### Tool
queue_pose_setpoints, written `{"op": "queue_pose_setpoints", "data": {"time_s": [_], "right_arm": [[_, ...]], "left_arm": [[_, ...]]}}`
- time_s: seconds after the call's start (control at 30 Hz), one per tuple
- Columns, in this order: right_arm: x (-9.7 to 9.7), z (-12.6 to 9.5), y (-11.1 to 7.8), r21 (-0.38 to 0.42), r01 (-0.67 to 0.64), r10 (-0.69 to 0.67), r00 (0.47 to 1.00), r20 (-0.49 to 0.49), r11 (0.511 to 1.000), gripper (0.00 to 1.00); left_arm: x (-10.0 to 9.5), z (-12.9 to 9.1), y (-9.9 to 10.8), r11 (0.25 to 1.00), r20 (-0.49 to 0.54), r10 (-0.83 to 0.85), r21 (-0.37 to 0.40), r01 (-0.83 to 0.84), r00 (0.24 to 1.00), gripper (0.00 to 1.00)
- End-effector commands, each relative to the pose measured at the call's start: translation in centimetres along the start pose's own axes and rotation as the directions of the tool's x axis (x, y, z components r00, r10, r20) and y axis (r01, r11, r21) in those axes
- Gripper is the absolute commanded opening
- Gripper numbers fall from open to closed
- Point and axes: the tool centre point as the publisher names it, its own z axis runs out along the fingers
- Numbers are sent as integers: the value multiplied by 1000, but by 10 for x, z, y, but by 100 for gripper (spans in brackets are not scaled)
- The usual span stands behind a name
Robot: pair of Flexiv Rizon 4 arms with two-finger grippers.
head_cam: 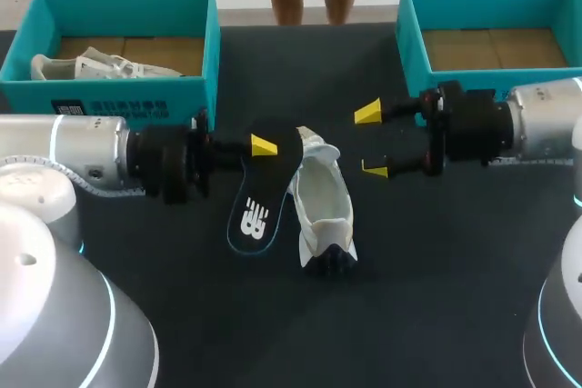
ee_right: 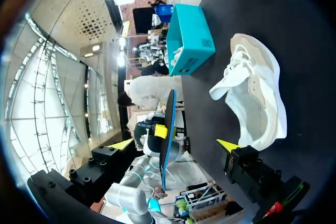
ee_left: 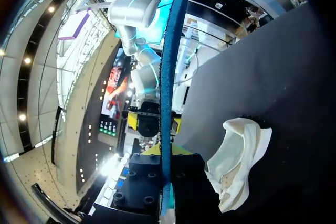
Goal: Take the shoe out of the shoebox, open the shoe tongue, remove and reinsert the insole, then place the shoe into the shoebox
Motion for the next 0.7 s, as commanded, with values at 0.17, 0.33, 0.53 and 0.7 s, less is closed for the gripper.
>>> {"op": "queue_pose_setpoints", "data": {"time_s": [0.17, 0.33, 0.53, 0.7], "right_arm": [[30, 8, -6, 396, 732, -832, 482, 274, 554, 100], [32, 13, -12, 485, 763, -904, 351, 243, 426, 100], [32, 13, -12, 485, 763, -904, 351, 243, 426, 100], [32, 13, -12, 485, 763, -904, 351, 243, 426, 100]], "left_arm": [[1, 0, 0, 1000, 1, 1, -1, -1, 1000, 0], [1, 0, 0, 1000, 1, 1, -1, -1, 1000, 0], [1, 0, 0, 1000, 1, 1, -1, -1, 1000, 0], [1, 0, 0, 1000, 1, 1, -1, -1, 1000, 0]]}}
